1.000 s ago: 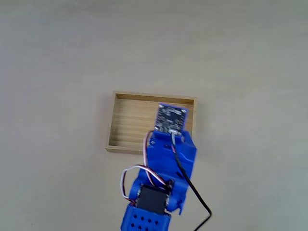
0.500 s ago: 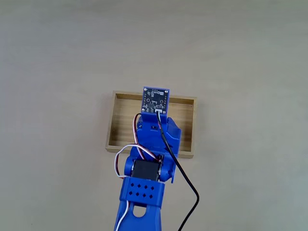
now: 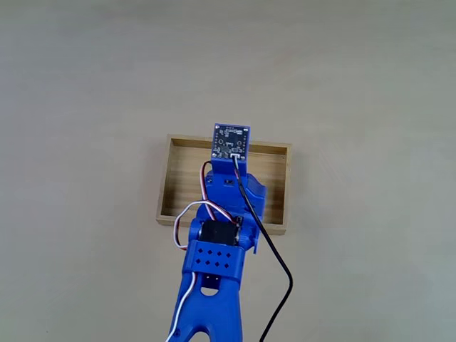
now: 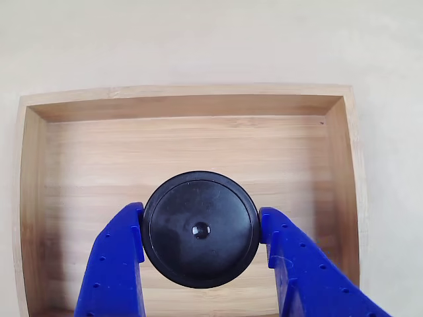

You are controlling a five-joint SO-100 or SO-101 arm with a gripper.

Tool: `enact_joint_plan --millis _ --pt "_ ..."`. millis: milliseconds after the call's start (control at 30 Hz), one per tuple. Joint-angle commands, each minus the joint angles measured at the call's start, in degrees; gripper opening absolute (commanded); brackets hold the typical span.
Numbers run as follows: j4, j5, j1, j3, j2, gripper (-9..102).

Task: Place the black cylinder in the wooden box then return to rest.

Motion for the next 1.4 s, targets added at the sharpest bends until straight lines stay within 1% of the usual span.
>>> enact_joint_plan --millis 0,433,867,1167,1267,1367 --pt "-2.02 -1.14 -1.49 -1.14 -0.35 16" --pt "-4.39 -0.62 -1.67 -1.05 2.9 16" --pt "-5.54 4.83 -1.32 0.26 4.31 16" --pt "-6.15 4.48 -0.97 0.62 5.01 16" --pt "-6.15 4.31 -0.79 0.97 4.83 17" --pt "-6.15 4.31 -0.53 1.23 4.13 23"
